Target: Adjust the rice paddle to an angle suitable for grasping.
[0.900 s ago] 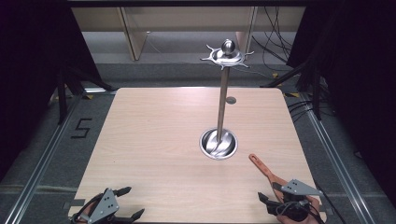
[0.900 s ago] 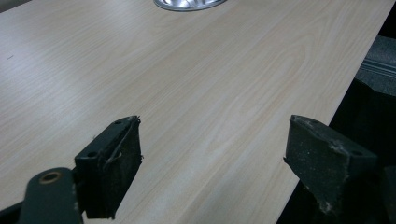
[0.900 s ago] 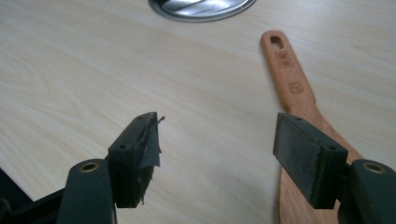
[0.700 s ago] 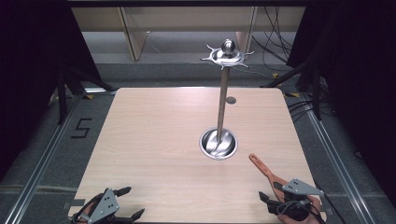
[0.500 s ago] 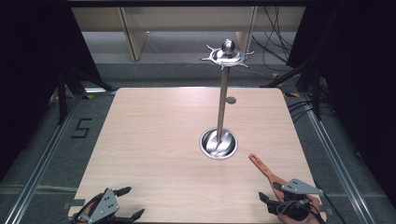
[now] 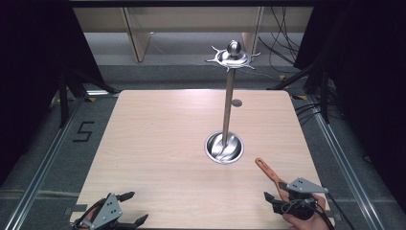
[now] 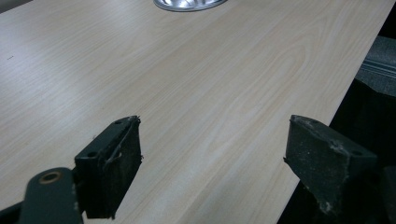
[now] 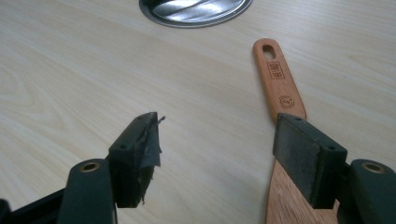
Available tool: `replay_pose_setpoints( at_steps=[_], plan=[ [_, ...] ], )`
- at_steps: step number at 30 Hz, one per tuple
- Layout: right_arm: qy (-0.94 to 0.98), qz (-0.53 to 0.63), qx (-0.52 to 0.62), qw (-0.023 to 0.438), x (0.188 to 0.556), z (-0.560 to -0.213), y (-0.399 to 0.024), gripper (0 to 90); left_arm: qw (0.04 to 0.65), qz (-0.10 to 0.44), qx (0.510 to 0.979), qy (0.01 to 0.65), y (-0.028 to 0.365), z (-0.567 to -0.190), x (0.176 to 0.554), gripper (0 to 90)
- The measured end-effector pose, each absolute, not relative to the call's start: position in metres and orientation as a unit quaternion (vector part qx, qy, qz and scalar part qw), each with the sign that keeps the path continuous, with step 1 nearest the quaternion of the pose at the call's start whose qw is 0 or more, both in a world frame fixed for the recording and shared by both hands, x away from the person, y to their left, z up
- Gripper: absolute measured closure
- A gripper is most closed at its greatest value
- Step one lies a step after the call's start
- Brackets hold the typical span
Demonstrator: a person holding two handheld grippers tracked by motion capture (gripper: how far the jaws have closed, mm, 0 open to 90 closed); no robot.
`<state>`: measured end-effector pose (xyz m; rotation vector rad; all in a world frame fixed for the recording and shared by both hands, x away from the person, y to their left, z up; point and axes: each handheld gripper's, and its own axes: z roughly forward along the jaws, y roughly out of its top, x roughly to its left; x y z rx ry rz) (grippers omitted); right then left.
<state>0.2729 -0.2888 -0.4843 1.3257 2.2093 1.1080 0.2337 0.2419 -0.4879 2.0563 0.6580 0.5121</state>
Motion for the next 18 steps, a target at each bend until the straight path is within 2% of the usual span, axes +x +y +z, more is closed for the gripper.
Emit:
replay_pose_setpoints(
  at_steps=[18],
  plan=[
    [0.796,0.379,0.441,0.166,0.295,-0.482,-0.290,33.6,0.445,0.198,0.831,0.270,0.241,-0.489,0.234,17.8]
  ],
)
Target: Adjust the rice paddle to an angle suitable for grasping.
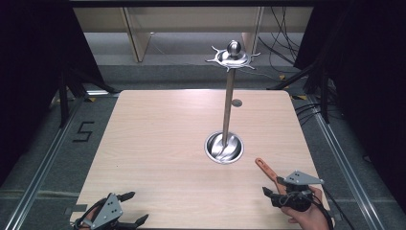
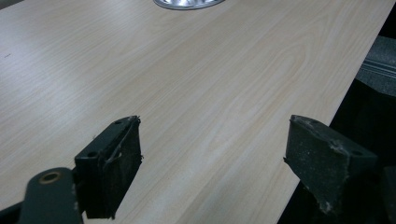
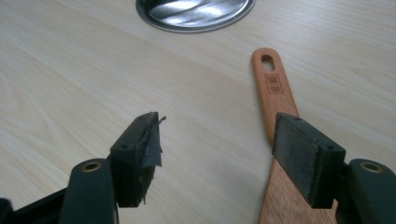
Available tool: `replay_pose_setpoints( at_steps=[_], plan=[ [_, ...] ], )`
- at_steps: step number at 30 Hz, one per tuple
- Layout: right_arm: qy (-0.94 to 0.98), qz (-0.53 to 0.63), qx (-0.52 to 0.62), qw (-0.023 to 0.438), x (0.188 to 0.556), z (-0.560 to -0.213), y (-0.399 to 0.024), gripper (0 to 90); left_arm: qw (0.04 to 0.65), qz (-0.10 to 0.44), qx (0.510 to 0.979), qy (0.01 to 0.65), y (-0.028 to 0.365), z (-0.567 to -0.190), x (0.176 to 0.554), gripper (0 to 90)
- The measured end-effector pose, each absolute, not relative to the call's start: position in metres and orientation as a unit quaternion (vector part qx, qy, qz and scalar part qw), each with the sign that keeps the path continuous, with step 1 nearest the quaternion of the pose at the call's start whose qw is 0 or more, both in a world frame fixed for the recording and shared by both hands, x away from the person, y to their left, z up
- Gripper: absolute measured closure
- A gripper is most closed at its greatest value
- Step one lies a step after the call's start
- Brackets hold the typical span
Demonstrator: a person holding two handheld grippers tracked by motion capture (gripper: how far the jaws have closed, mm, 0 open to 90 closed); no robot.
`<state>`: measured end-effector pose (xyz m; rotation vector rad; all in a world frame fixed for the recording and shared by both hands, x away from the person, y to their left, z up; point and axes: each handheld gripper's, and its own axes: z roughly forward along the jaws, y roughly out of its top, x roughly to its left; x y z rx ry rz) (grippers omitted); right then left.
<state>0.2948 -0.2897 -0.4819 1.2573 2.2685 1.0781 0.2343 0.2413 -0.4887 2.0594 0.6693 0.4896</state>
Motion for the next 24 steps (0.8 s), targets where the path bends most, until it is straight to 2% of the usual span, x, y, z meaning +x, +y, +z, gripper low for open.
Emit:
replay_pose_setpoints(
  at_steps=[3,13,16,17,24],
  plan=[
    [0.801,0.367,0.449,0.153,0.302,-0.479,-0.284,33.6,0.443,0.199,0.832,0.266,0.242,-0.488,0.235,17.8],
    [0.812,0.350,0.436,0.168,0.321,-0.476,-0.287,32.9,0.451,0.201,0.825,0.276,0.242,-0.490,0.234,17.8],
    [0.816,0.338,0.442,0.159,0.326,-0.474,-0.287,31.3,0.448,0.197,0.827,0.276,0.242,-0.489,0.234,17.8],
    [0.820,0.331,0.435,0.170,0.328,-0.474,-0.288,31.2,0.447,0.203,0.828,0.273,0.242,-0.489,0.235,17.8],
    [0.821,0.305,0.460,0.147,0.333,-0.472,-0.287,31.9,0.449,0.202,0.826,0.275,0.242,-0.489,0.235,17.8]
  ],
)
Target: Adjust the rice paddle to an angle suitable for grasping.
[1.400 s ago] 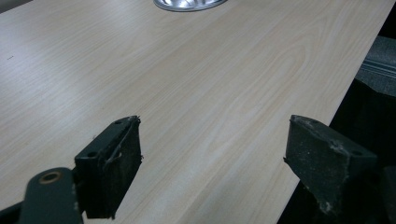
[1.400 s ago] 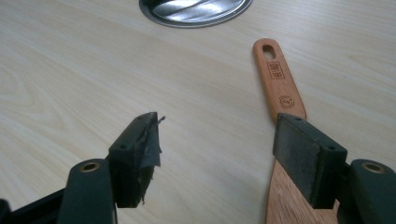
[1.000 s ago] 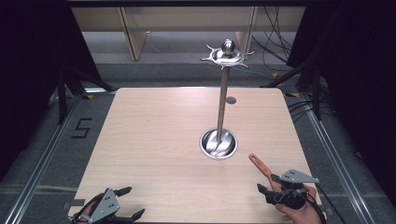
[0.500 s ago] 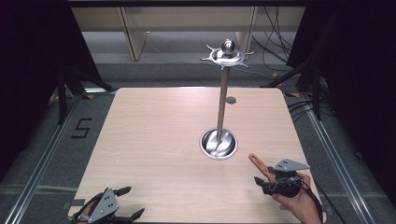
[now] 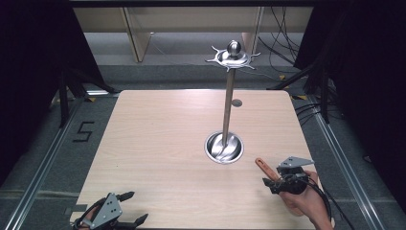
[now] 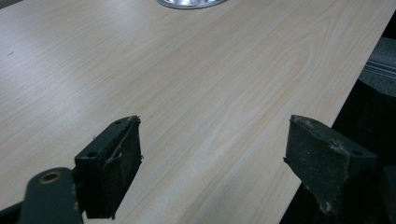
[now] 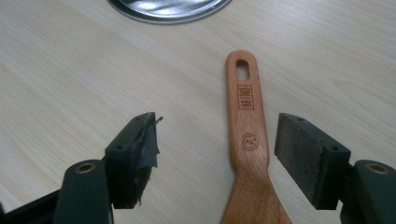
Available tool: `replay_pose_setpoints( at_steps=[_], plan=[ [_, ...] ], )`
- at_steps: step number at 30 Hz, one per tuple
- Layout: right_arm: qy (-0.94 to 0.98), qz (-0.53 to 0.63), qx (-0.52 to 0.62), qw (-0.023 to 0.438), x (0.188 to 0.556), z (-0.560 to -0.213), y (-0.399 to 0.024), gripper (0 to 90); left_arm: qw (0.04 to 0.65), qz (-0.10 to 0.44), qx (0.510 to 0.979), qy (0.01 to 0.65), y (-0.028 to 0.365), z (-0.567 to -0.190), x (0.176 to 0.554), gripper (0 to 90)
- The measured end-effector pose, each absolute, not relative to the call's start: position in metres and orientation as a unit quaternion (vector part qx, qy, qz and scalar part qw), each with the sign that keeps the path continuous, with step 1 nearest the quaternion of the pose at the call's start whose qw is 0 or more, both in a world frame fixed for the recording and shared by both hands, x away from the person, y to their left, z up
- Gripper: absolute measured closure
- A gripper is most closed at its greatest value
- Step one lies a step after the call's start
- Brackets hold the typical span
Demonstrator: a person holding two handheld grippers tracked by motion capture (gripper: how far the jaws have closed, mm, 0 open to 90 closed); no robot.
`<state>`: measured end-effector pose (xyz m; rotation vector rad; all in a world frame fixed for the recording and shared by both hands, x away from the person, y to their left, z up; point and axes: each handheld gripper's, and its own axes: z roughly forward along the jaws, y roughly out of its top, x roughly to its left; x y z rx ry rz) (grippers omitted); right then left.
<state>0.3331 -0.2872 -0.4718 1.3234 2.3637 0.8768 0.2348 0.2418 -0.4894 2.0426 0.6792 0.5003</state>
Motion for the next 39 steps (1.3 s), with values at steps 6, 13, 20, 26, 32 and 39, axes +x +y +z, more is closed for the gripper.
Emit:
replay_pose_setpoints(
  at_steps=[6,13,20,26,32,39],
  plan=[
    [0.831,0.278,0.461,0.143,0.348,-0.475,-0.289,36.3,0.453,0.196,0.824,0.280,0.241,-0.489,0.234,17.8],
    [0.836,0.250,0.475,0.113,0.361,-0.478,-0.286,42.3,0.453,0.201,0.823,0.277,0.241,-0.490,0.234,17.8],
    [0.851,0.222,0.461,0.121,0.371,-0.477,-0.286,45.8,0.451,0.202,0.825,0.275,0.242,-0.489,0.234,17.8],
    [0.849,0.218,0.469,0.109,0.377,-0.478,-0.283,50.2,0.453,0.200,0.824,0.275,0.241,-0.489,0.234,17.8],
    [0.853,0.207,0.469,0.096,0.385,-0.480,-0.283,54.8,0.453,0.197,0.824,0.278,0.242,-0.489,0.234,17.8],
    [0.862,0.189,0.462,0.091,0.389,-0.482,-0.281,60.7,0.451,0.201,0.825,0.274,0.242,-0.489,0.234,17.8]
  ],
)
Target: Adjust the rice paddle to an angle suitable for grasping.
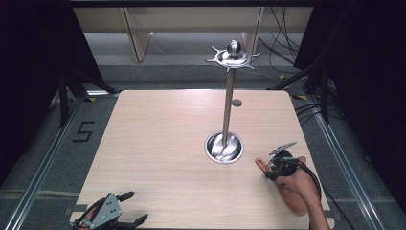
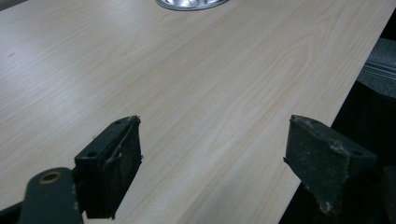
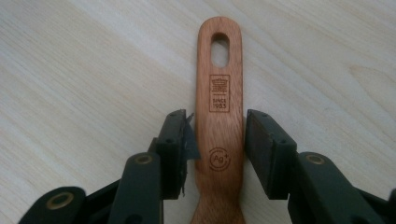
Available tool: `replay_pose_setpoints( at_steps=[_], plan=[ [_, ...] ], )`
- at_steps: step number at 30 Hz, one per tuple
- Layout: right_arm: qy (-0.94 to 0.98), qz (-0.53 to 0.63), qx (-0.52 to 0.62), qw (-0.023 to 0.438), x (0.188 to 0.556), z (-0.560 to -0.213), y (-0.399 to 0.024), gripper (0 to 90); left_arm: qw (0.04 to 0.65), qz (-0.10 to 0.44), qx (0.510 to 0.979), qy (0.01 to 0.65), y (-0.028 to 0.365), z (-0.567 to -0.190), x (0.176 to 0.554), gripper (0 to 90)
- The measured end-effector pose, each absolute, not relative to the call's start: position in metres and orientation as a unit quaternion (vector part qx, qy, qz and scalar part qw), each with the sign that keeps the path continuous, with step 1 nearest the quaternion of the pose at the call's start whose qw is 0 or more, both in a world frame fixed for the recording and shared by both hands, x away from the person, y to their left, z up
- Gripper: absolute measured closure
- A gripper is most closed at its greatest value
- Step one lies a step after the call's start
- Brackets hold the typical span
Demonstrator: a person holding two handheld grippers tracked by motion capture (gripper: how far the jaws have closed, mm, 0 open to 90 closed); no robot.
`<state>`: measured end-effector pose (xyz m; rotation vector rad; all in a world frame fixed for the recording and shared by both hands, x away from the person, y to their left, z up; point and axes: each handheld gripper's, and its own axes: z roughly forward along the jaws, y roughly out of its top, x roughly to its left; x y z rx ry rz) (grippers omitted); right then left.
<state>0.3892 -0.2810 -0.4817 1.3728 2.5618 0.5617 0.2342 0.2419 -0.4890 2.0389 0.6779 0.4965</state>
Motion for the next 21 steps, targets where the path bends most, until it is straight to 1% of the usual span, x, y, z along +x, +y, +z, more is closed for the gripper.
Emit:
replay_pose_setpoints(
  at_steps=[4,5,6,8,9,13,14,16,19,20,21],
  plan=[
    [0.868,0.176,0.456,0.090,0.391,-0.480,-0.279,63.5,0.451,0.200,0.824,0.277,0.242,-0.490,0.234,17.8],
    [0.868,0.176,0.456,0.090,0.391,-0.480,-0.279,63.5,0.441,0.210,0.831,0.268,0.244,-0.489,0.235,17.8],
    [0.873,0.170,0.449,0.091,0.393,-0.480,-0.278,65.1,0.454,0.200,0.823,0.277,0.241,-0.490,0.234,17.8],
    [0.875,0.159,0.449,0.084,0.395,-0.479,-0.275,65.3,0.444,0.203,0.830,0.270,0.243,-0.489,0.235,17.8],
    [0.876,0.152,0.451,0.075,0.395,-0.477,-0.273,65.3,0.451,0.200,0.826,0.274,0.242,-0.490,0.235,17.8],
    [0.886,0.133,0.436,0.081,0.398,-0.476,-0.270,65.2,0.445,0.201,0.828,0.274,0.243,-0.489,0.234,17.8],
    [0.883,0.123,0.447,0.070,0.397,-0.475,-0.266,65.5,0.448,0.201,0.827,0.272,0.242,-0.489,0.235,17.8],
    [0.892,0.112,0.431,0.079,0.400,-0.475,-0.265,65.9,0.440,0.208,0.832,0.266,0.244,-0.489,0.235,17.8],
    [0.897,0.105,0.421,0.081,0.402,-0.474,-0.263,65.9,0.453,0.197,0.825,0.275,0.241,-0.490,0.234,17.8],
    [0.899,0.098,0.420,0.078,0.402,-0.474,-0.262,65.9,0.440,0.204,0.833,0.267,0.243,-0.489,0.235,17.8],
    [0.897,0.098,0.425,0.075,0.402,-0.474,-0.260,66.0,0.453,0.198,0.825,0.275,0.241,-0.490,0.234,17.8]
  ],
)
